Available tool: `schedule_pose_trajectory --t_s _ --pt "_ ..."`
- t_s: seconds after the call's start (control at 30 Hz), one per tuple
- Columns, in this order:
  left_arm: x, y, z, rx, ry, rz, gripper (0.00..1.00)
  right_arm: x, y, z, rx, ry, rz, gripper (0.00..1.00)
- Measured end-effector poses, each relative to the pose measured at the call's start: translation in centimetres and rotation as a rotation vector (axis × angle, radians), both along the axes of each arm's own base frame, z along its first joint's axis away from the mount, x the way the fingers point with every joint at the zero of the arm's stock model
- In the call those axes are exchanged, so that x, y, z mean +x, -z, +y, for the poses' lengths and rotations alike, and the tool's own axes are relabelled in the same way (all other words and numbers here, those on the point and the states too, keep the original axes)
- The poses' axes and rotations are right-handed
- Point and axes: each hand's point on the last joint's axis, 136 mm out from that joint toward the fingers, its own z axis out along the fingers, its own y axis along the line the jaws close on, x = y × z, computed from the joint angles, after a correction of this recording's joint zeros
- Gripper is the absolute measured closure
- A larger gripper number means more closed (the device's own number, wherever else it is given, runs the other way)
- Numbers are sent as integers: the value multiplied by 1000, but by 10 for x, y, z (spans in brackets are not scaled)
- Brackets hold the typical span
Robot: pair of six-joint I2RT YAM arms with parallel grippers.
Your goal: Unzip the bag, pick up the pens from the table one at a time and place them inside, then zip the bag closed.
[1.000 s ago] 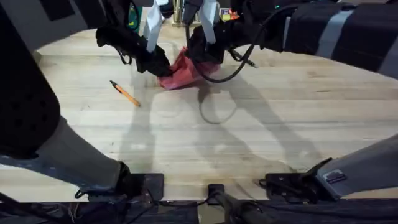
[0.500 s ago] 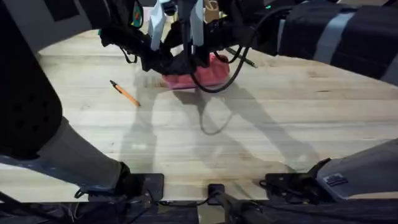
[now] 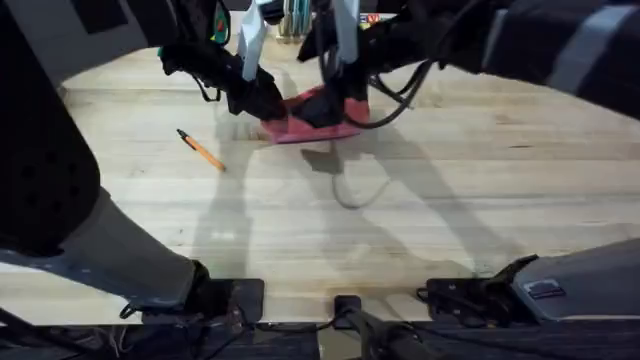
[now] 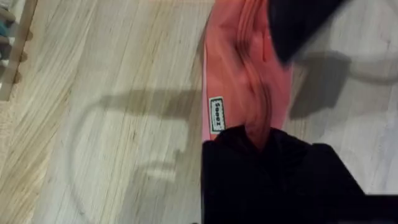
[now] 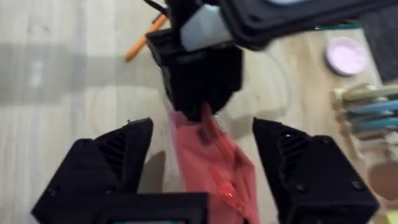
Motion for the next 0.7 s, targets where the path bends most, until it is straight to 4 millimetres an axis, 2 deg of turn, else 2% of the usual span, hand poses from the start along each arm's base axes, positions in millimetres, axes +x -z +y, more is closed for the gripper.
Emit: schedule_pose_trajectory --t_s 0.07,0.2,0.3,0.7 --pt "0 0 0 0 0 0 959 4 -8 -10 1 28 -14 10" --pt "0 0 0 0 0 0 959 10 -22 -32 -3 84 -28 9" --pt "0 0 0 0 0 1 959 7 -26 -43 -14 105 -15 9" --pt "0 0 0 0 0 1 959 -19 -48 -57 -46 127 -23 7"
